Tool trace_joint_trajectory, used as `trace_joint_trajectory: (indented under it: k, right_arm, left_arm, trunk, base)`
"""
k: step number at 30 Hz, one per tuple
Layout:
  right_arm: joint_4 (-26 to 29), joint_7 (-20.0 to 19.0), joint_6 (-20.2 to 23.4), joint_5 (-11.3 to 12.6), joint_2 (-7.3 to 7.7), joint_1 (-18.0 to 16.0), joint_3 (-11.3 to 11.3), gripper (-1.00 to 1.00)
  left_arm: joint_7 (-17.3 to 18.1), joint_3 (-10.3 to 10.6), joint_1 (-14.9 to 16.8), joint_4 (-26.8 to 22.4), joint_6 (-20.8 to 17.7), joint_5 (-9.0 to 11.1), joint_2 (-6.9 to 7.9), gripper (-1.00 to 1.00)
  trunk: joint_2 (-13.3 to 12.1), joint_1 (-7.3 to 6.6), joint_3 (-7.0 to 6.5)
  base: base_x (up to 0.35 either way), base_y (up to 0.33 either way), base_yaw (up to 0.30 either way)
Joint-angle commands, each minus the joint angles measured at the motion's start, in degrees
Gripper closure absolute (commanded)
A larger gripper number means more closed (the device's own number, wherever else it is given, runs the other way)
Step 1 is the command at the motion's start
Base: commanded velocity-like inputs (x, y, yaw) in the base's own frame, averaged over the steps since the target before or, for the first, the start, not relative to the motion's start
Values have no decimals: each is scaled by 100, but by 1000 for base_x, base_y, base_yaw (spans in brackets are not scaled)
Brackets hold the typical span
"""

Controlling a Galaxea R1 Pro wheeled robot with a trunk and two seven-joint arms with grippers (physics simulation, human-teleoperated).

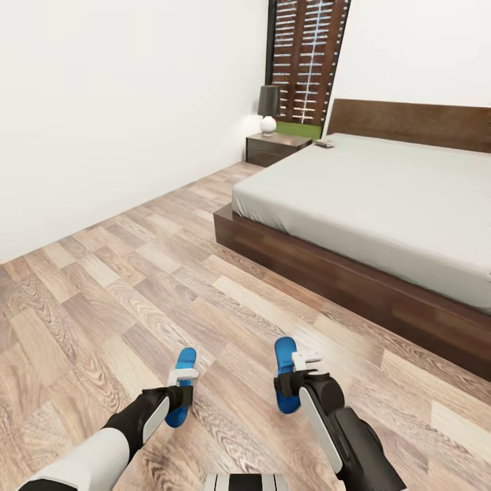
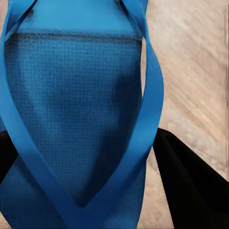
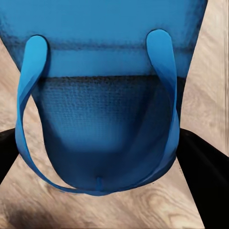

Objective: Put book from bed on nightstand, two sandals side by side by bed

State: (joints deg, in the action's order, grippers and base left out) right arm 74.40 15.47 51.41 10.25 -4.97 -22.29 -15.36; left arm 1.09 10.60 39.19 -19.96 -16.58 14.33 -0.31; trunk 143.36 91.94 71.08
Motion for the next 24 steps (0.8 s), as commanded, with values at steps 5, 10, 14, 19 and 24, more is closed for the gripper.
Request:
trace_joint_trajectory:
  k: [5,10,14,19,24]
  right_arm:
    - [-259,80,-273,74,58,-3,293,100]
    - [-360,86,-402,64,90,-3,387,100]
    - [-392,86,-442,69,191,-3,401,100]
    - [-479,76,-461,100,310,-3,415,100]
    - [-876,52,-877,111,389,8,422,100]
  left_arm:
    - [-3,30,1,-279,-141,59,5,100]
    - [-3,35,1,-428,-227,66,5,100]
    - [7,16,1,-466,-250,74,5,100]
    - [12,7,1,-476,-260,77,5,100]
    - [20,4,1,-476,-281,84,11,100]
  trunk:
    - [-5,-14,-107]
    - [-12,-27,-218]
    - [-172,-114,-290]
    - [-373,-224,-379]
    - [-573,-334,-469]
  base:
    - [0,0,0]
    - [0,0,0]
    - [0,0,0]
    - [0,0,0]
    - [0,0,0]
